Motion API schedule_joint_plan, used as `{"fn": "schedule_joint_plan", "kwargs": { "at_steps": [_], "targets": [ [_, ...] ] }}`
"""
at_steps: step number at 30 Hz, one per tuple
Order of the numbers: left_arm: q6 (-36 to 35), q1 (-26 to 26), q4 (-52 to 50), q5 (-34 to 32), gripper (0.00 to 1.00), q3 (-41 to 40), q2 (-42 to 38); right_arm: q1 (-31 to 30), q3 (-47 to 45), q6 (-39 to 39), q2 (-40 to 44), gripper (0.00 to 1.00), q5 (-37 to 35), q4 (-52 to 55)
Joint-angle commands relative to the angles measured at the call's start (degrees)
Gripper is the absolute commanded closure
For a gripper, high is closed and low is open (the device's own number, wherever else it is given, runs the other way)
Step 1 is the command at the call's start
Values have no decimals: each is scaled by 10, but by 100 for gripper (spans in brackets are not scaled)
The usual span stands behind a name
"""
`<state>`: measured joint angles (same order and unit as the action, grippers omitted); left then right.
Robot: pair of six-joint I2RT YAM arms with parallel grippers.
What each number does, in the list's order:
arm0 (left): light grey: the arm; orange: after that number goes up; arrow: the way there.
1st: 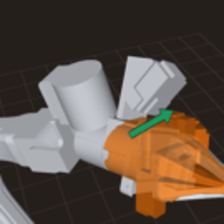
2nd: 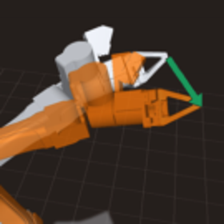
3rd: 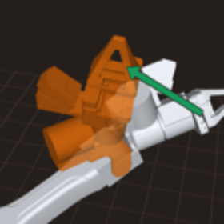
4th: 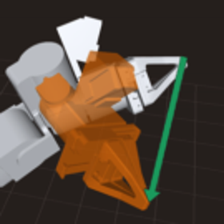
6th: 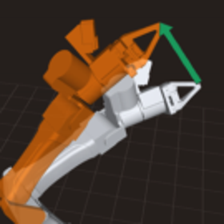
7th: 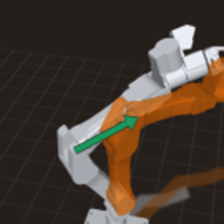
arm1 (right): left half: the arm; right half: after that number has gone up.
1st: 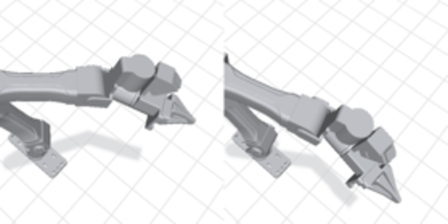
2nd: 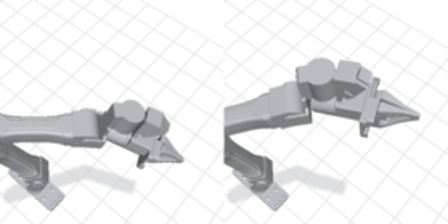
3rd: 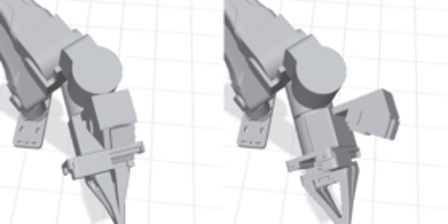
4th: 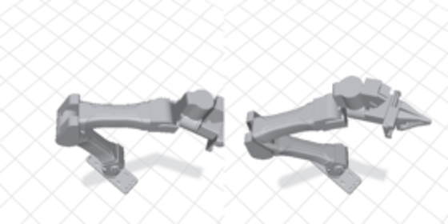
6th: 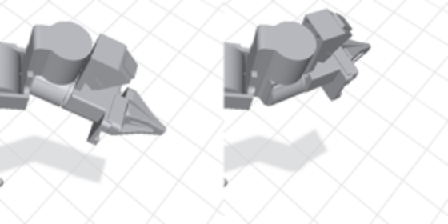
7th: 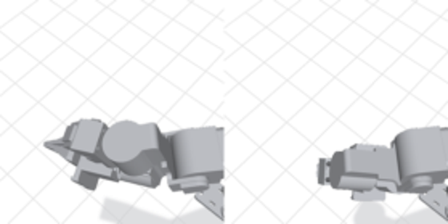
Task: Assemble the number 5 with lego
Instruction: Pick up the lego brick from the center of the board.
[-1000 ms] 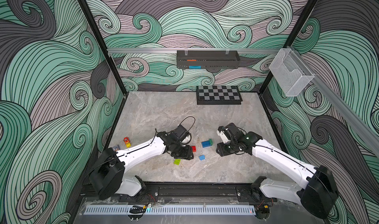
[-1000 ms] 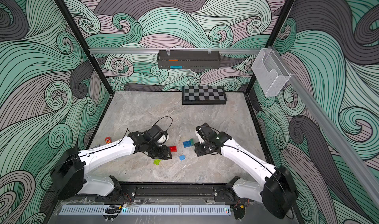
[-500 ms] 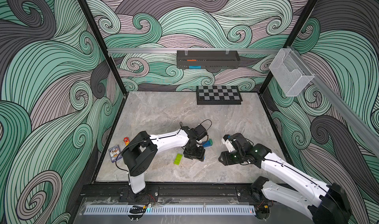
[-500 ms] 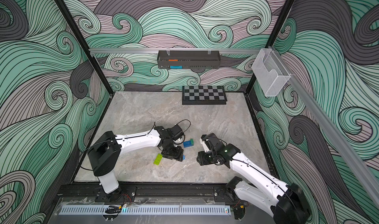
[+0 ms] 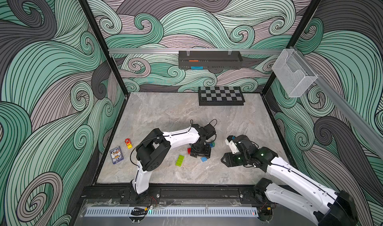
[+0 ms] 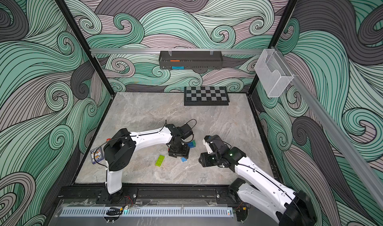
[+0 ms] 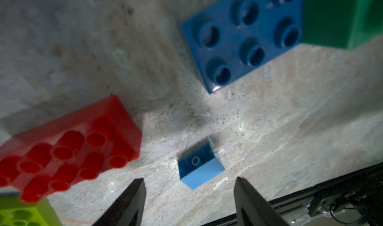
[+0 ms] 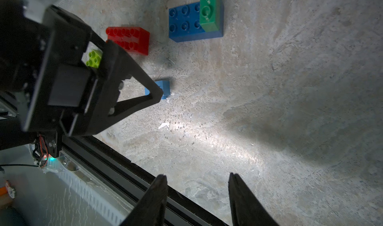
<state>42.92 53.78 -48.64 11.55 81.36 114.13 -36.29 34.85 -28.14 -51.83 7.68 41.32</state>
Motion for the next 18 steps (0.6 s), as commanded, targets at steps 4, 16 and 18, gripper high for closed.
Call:
{"fn": "schedule_joint_plan", "kwargs": {
  "at_steps": [4,16,18],
  "targets": [
    [57,18,-29,-38,30,35,35,3,-11,-4,28,49,18,-7],
    [105,30,-33,-48,40,58,68,2,-17,5,39,50,39,-20],
    [110,32,-33,-50,42,58,70,2,-18,6,39,50,42,-22]
  ]
}}
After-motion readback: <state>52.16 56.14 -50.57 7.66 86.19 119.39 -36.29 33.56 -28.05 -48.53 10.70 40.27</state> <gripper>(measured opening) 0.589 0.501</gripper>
